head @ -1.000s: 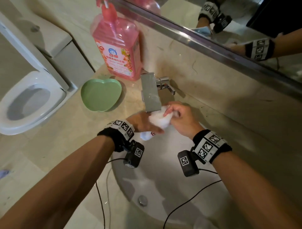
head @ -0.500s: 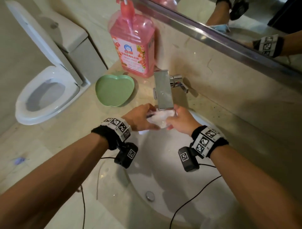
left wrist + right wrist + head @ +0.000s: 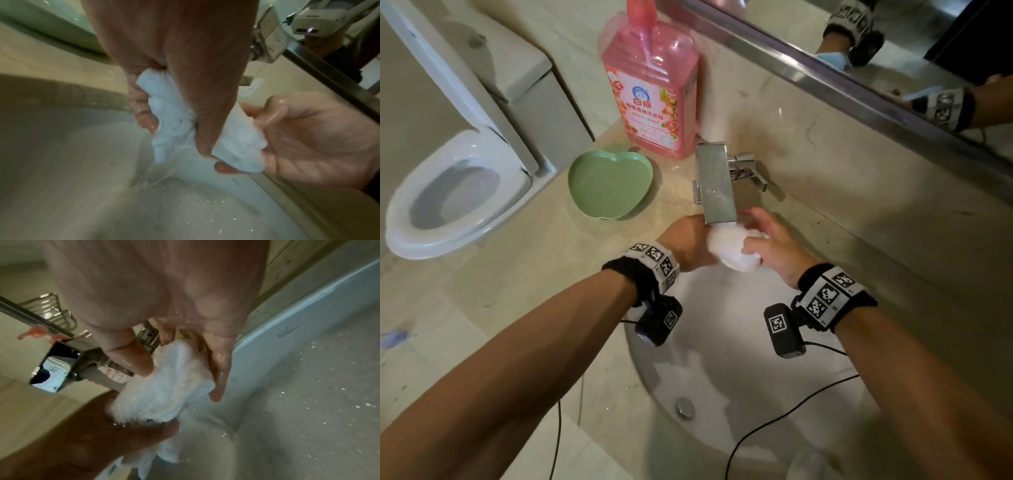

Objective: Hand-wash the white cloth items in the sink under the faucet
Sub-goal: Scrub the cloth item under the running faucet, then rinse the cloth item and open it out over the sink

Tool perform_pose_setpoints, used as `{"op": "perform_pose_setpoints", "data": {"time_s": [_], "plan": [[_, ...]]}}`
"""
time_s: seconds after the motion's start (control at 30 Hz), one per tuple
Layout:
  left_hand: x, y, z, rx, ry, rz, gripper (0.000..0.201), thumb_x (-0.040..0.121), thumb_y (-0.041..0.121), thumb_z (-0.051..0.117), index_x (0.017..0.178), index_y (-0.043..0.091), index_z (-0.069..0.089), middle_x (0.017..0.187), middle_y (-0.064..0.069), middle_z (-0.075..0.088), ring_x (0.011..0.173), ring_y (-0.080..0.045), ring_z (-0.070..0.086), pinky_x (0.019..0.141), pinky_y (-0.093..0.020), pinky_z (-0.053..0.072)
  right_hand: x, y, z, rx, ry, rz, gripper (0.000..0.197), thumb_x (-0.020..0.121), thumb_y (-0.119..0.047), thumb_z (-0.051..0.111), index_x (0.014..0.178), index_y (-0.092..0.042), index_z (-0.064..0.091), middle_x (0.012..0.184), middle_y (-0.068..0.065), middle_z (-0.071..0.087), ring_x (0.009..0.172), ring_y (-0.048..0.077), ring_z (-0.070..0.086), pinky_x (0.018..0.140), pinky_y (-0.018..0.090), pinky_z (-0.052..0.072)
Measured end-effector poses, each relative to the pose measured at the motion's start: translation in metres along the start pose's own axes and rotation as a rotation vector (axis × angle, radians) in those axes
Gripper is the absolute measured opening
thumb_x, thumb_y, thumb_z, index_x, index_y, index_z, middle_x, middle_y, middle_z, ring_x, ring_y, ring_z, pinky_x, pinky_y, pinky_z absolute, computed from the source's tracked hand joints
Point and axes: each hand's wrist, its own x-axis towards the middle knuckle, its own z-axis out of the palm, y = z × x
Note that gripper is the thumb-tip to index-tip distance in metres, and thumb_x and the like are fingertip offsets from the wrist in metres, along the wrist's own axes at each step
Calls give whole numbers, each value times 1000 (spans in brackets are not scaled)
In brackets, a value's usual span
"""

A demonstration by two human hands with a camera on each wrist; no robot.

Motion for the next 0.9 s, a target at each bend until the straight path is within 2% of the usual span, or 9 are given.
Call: {"op": "perform_pose_setpoints", "data": {"time_s": [0.07,0.17,0.3,0.43,0.53,0.63,0.73,0.8,0.9], "plan": [[-2,6,-5,-2,37,68,67,73,40,81,134,23,57,130,-9,61,112,-29,61,94,-33,49,2,6,3,47,-51,120,66,83,-7,62,141,-34,47,141,9,49,117,33,59,81,50,61],[-8,0,-18,99,-37,23,83,68,46,82,139,23,46,130,-5,51,111,-23,56,95,-38,49,6,6,17,112,-116,133,53,85,4,57,123,-33,58,128,12,56,97,36,71,65,40,61],[-26,-22,-37,10,-135,-196,75,73,48,78,133,18,43,116,0,54,99,-21,55,80,-30,43,16,-4,40,114,-29,3,51,76,19,65,103,-24,69,115,10,68,99,30,70,74,45,63],[-30,-29,-41,-47,-172,-321,58,71,48,79,120,23,59,104,2,63,89,-19,59,71,-26,42,19,-19,57,39,2,-83,45,68,15,79,87,-25,77,94,-4,77,98,21,72,86,47,60],[-23,-27,-34,-145,-200,-302,50,72,39,80,117,25,63,101,3,68,91,-18,64,71,-23,43,12,-22,49,-90,-5,-100,43,73,8,77,105,-20,75,104,1,76,104,19,71,96,47,56],[-13,-16,-24,-280,-198,-217,60,72,26,84,126,20,58,105,4,65,96,-17,63,71,-16,43,-2,-26,25,-175,61,-104,45,77,5,68,110,-26,68,112,3,72,105,23,68,99,46,53],[-5,-1,-18,-423,-149,-164,66,72,18,85,132,18,56,111,5,65,103,-14,62,82,-12,45,-13,-31,6,-251,261,-125,67,77,-1,68,136,-25,47,116,5,64,92,19,64,78,20,56],[-3,5,-19,-445,-196,-166,69,75,13,80,138,15,51,124,-1,63,115,-17,59,94,-21,44,-15,-34,2,-287,339,-161,81,77,-5,70,147,-26,35,111,-4,61,86,9,61,59,0,42],[-6,8,-23,-372,-258,-211,83,68,18,80,143,12,44,131,-8,60,120,-25,57,100,-33,46,-16,-37,12,-226,349,-192,76,76,-6,71,141,-32,40,103,-19,59,91,-4,61,68,3,44]]}}
